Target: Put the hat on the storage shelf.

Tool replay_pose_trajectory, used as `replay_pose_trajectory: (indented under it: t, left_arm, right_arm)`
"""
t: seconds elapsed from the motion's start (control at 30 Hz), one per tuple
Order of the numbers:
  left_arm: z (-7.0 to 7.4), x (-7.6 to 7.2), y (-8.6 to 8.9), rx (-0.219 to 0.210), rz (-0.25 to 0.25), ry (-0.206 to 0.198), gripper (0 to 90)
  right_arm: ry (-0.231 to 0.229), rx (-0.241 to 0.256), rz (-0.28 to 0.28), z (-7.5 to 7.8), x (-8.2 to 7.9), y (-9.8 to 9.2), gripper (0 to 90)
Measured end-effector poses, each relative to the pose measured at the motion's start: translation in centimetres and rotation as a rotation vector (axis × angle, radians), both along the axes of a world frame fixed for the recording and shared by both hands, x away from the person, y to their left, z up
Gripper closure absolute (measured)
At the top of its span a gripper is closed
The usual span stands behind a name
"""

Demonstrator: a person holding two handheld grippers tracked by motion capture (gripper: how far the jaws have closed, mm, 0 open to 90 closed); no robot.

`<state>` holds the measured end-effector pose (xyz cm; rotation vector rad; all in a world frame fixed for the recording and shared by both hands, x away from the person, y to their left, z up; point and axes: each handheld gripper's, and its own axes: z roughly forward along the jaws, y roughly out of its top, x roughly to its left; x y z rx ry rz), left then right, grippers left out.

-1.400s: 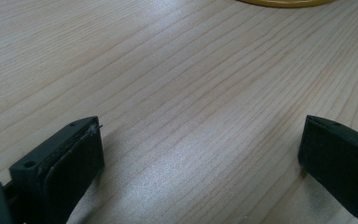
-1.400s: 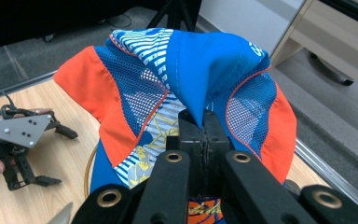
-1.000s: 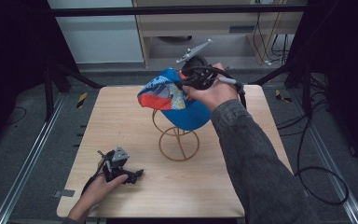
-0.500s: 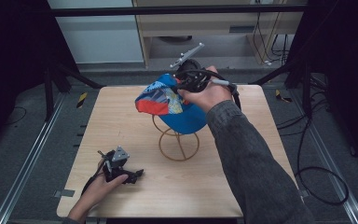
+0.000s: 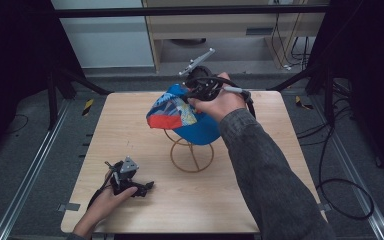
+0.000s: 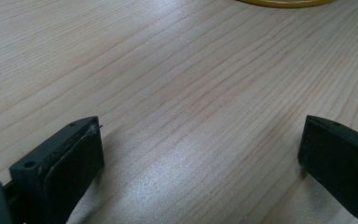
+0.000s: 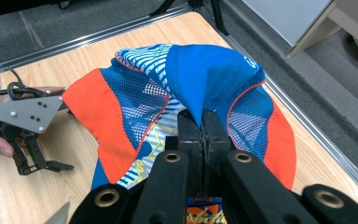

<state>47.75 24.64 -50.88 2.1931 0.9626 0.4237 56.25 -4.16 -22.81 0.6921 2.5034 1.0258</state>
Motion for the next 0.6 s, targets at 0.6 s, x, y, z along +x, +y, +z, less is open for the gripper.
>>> replay_pose_trajectory:
  t: [0.6]
  left_arm:
    - [0.00,0.00,-0.01,0.000,0.001,0.000,0.0]
  right_arm:
    - [0.014,0.006,0.013,-0.47,-0.09,0.09,87.5]
